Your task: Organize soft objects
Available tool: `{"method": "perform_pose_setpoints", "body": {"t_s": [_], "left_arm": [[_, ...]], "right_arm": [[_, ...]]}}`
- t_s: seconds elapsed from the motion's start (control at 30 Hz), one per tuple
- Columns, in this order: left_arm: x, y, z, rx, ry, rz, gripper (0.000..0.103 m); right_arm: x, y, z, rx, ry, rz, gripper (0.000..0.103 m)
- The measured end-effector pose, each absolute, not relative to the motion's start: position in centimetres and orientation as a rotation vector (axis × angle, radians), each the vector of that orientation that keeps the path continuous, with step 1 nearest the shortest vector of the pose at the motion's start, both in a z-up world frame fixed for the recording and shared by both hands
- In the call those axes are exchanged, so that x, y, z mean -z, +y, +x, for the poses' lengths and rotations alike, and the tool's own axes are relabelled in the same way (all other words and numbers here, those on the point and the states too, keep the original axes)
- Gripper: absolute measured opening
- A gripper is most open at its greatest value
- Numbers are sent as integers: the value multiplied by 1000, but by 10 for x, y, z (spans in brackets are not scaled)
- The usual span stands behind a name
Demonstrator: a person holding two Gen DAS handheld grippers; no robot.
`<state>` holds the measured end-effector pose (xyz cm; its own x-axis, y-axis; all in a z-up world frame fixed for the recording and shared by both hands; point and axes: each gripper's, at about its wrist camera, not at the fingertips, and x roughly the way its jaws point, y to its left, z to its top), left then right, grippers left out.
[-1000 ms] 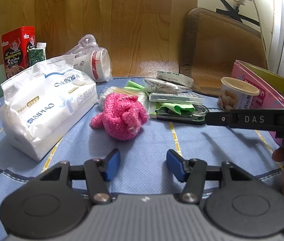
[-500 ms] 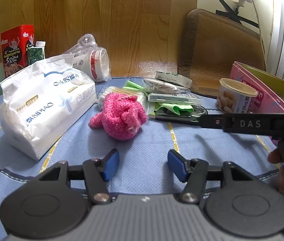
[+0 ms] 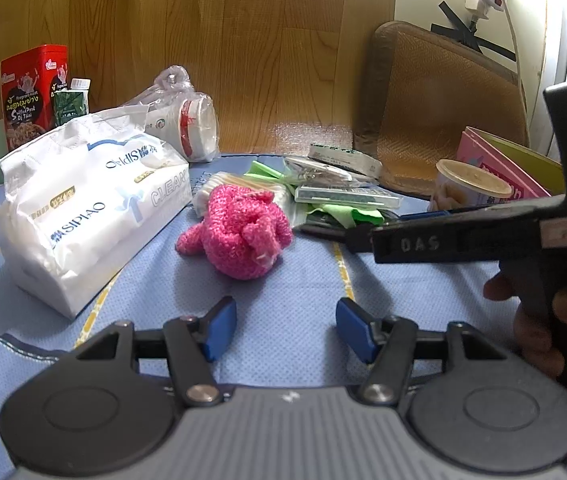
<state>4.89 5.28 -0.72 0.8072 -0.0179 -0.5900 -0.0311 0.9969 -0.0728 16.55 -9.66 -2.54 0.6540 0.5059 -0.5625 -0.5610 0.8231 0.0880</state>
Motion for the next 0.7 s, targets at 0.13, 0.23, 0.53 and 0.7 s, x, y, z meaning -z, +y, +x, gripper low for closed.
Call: {"method": "perform_pose_setpoints", "body": {"t_s": [0.13, 0.23, 0.53, 0.7], "left_arm": [[7, 52, 49, -5, 632, -79, 58], [7, 52, 49, -4, 633, -78, 58], [5, 60, 45, 20, 609, -132, 73], [3, 72, 43, 12, 590, -207, 73]], "right_arm": [[26, -91, 155, -590, 572, -180, 45], [26, -98, 146, -585, 562, -189, 37], [23, -138, 115, -533, 564, -173, 3], [8, -135, 118, -582, 532, -102, 20]]}}
